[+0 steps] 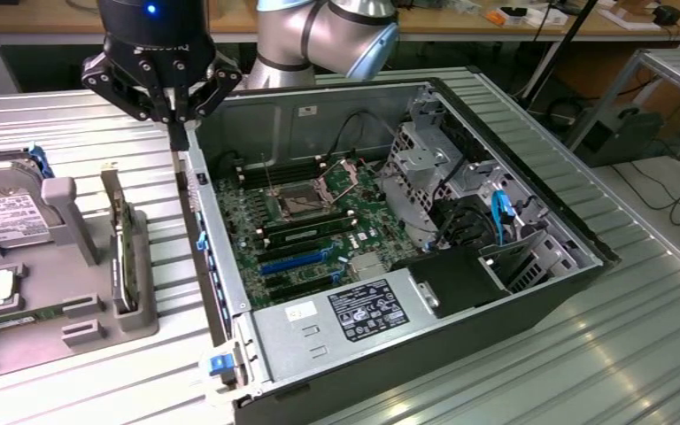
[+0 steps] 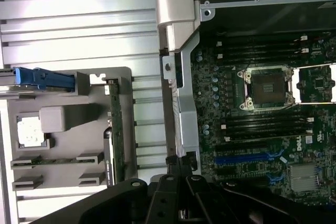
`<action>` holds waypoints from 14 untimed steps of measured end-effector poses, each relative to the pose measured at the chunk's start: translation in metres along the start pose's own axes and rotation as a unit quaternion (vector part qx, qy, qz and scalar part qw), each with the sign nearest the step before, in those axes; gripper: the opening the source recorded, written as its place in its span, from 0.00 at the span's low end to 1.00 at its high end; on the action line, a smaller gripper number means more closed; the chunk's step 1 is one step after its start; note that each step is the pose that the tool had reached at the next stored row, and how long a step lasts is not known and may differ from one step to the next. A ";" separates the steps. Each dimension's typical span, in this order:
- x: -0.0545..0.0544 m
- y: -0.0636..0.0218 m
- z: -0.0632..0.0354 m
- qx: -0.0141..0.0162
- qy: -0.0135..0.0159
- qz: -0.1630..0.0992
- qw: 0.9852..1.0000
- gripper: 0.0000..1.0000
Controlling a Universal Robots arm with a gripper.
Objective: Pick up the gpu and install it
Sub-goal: 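Reach for the gpu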
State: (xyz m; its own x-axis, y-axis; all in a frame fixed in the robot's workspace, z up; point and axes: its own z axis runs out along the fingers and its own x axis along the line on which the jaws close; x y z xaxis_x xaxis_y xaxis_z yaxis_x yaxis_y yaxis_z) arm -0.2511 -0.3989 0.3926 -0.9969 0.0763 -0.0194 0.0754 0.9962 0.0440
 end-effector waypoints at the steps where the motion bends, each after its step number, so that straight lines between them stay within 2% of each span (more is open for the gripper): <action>1: 0.001 -0.0001 0.0000 0.000 0.000 0.000 1.000 0.11; 14: 0.017 -0.0013 -0.0002 0.000 0.001 0.000 1.000 0.11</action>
State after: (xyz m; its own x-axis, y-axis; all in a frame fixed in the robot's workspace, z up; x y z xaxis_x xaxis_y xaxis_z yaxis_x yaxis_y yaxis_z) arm -0.2680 -0.3989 0.3924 -0.9969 0.0762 -0.0183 0.0754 0.9962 0.0439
